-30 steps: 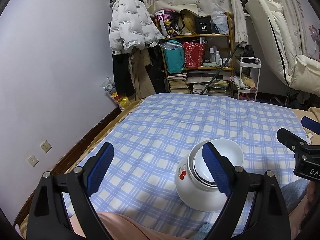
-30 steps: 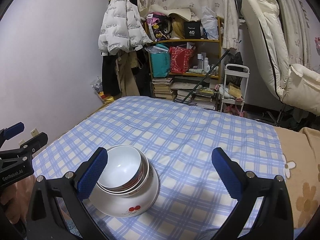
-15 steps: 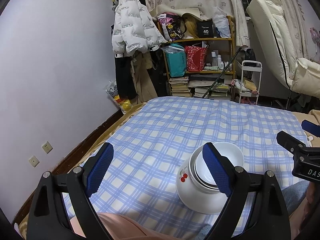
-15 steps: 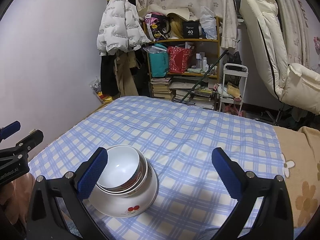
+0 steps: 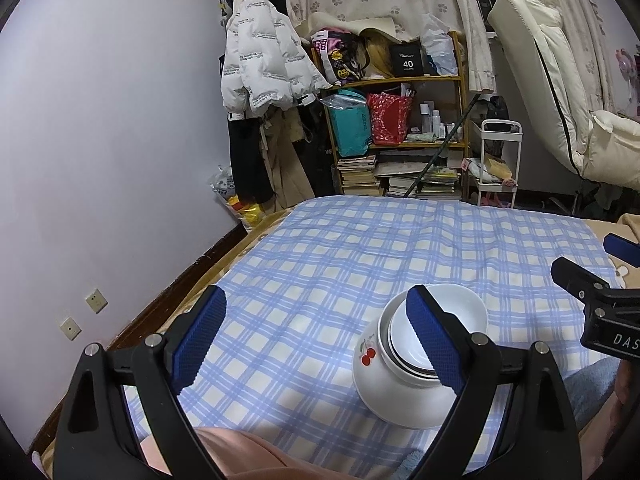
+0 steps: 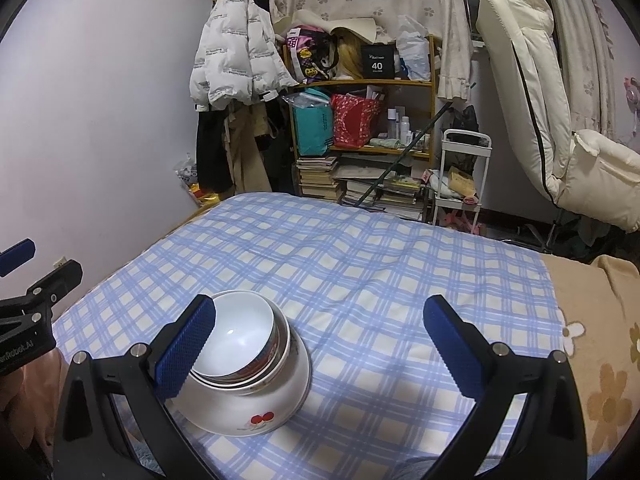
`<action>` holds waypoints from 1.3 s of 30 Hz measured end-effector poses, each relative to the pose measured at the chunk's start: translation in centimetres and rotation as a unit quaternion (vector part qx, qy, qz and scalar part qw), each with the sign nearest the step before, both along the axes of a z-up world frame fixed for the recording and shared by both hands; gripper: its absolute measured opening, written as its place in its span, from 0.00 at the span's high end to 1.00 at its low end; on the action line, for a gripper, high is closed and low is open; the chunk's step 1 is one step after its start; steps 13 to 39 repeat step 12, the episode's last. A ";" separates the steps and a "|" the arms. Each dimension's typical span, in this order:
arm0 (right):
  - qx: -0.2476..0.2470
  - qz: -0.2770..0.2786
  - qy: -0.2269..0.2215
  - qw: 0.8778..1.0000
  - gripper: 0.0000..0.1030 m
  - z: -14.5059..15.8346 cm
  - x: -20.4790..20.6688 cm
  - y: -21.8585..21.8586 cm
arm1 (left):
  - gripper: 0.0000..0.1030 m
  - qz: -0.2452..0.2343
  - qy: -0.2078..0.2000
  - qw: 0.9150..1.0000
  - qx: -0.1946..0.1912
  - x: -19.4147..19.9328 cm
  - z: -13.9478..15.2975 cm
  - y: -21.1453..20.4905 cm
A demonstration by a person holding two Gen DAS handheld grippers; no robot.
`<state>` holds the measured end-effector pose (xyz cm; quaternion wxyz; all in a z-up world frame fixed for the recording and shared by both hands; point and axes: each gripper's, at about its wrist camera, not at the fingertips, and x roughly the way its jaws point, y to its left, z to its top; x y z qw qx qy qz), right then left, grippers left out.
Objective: Organize plates and bowls
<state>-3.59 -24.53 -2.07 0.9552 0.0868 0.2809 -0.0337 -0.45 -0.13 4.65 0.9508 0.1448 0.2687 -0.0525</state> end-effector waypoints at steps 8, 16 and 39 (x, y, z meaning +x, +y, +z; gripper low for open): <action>-0.001 0.000 -0.004 1.000 0.00 0.2 -0.2 -0.6 | 0.12 -0.001 0.002 1.000 -0.003 -0.1 0.0 -0.1; -0.001 0.000 -0.003 1.000 0.00 0.2 -0.2 -0.5 | 0.12 -0.003 0.003 1.000 -0.002 -0.1 -0.1 -0.2; -0.001 0.000 -0.003 1.000 0.00 0.2 -0.2 -0.5 | 0.12 -0.003 0.003 1.000 -0.002 -0.1 -0.1 -0.2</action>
